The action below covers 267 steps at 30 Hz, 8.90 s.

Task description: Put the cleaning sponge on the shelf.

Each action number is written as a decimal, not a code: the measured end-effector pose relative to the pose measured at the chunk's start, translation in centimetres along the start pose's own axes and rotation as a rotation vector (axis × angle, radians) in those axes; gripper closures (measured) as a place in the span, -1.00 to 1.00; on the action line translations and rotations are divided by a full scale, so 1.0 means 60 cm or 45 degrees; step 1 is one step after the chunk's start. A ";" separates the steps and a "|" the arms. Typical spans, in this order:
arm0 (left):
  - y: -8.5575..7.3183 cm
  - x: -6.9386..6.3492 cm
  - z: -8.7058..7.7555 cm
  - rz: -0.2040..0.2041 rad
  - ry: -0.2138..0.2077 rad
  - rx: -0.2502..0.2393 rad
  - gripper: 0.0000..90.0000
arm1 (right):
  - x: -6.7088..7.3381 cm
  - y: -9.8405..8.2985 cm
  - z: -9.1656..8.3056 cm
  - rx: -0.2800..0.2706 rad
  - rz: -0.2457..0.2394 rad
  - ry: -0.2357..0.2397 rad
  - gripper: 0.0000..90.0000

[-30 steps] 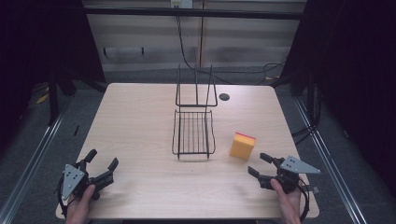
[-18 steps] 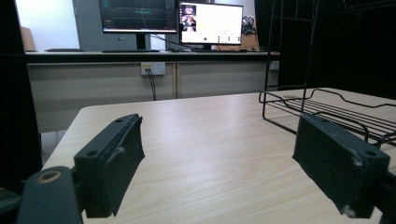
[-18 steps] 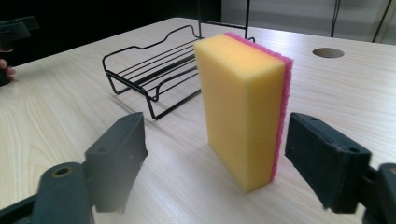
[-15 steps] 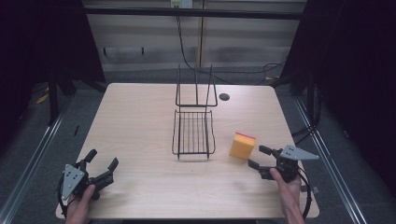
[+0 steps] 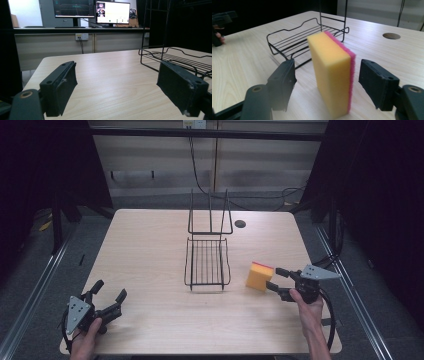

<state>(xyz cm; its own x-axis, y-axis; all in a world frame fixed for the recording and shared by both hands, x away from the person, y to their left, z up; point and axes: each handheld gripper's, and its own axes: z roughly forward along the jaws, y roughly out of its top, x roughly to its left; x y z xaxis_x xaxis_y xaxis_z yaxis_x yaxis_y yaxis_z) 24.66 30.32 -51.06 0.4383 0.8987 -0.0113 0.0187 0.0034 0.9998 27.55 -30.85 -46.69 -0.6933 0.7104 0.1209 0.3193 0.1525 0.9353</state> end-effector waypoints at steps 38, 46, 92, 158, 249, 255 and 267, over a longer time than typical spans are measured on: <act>0.000 0.000 0.000 -0.004 -0.001 -0.002 -0.65 | -0.035 -0.009 0.053 -0.050 -0.032 0.151 0.08; 0.000 0.000 0.000 0.000 0.000 0.000 -0.65 | -0.033 -0.010 0.058 -0.057 -0.051 0.152 0.27; 0.000 0.000 0.000 0.000 0.000 0.000 -0.65 | -0.007 0.038 0.041 -0.149 -0.092 0.202 0.34; 0.000 0.000 0.000 0.000 -0.002 0.001 -0.65 | 0.076 0.158 0.166 -0.173 -0.227 0.484 0.34; 0.000 0.000 0.000 -0.001 -0.008 0.000 -0.65 | 0.077 0.141 0.220 -0.066 -0.089 0.395 -0.70; 0.000 0.000 0.000 -0.001 -0.008 0.000 -0.65 | 0.074 0.142 0.199 -0.065 -0.081 0.349 -0.69; 0.000 0.000 0.000 0.000 -0.007 0.000 -0.65 | 0.075 0.137 0.158 -0.097 -0.076 0.282 -0.68</act>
<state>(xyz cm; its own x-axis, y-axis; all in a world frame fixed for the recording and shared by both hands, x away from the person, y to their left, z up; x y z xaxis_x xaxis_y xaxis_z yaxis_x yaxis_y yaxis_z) 24.67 30.33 -51.06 0.4436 0.8962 -0.0117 0.0191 0.0036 0.9998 33.18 -19.91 -41.62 -0.8370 0.5323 0.1266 0.2296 0.1317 0.9643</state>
